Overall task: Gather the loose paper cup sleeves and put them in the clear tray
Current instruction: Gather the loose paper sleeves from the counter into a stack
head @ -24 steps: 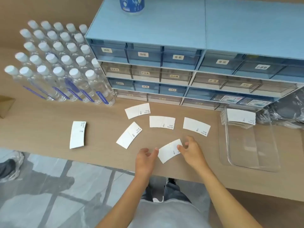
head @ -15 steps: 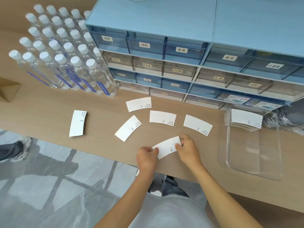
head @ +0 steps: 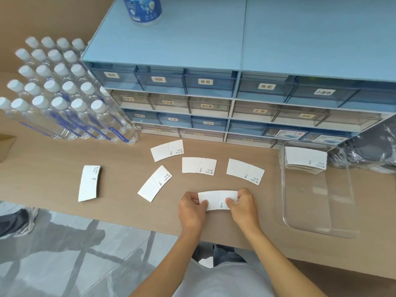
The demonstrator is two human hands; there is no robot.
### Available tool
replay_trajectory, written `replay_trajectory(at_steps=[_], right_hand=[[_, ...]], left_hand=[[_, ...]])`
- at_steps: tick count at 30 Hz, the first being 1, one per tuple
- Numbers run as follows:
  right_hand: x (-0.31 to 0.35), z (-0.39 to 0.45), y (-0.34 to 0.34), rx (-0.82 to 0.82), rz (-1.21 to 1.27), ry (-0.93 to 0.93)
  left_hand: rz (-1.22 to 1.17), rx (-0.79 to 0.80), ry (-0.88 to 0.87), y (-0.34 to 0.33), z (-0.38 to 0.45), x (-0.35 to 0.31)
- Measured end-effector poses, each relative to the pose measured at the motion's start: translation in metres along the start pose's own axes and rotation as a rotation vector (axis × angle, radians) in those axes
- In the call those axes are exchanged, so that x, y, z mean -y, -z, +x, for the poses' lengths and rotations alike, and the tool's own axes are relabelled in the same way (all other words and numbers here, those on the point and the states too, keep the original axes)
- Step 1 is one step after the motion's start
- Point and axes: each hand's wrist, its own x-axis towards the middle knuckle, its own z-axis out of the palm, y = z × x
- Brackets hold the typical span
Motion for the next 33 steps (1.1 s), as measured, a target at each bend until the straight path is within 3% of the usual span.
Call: replay_trajectory(at_steps=[12,25,33], right_hand=[[-0.007,0.037,0.035,-0.229,0.078,-0.15],[0.009,0.061,0.043,-0.276,-0.002,-0.234],[0.008,0.059,0.039,-0.206,0.076,-0.224]], left_hand=[[0.21,0.172,-0.215,-0.058,0.02,-0.08],[0.365,0.163,-0.202,-0.078,0.039,-0.108],[0.333,0.208,-0.223,-0.07,0.043,-0.101]])
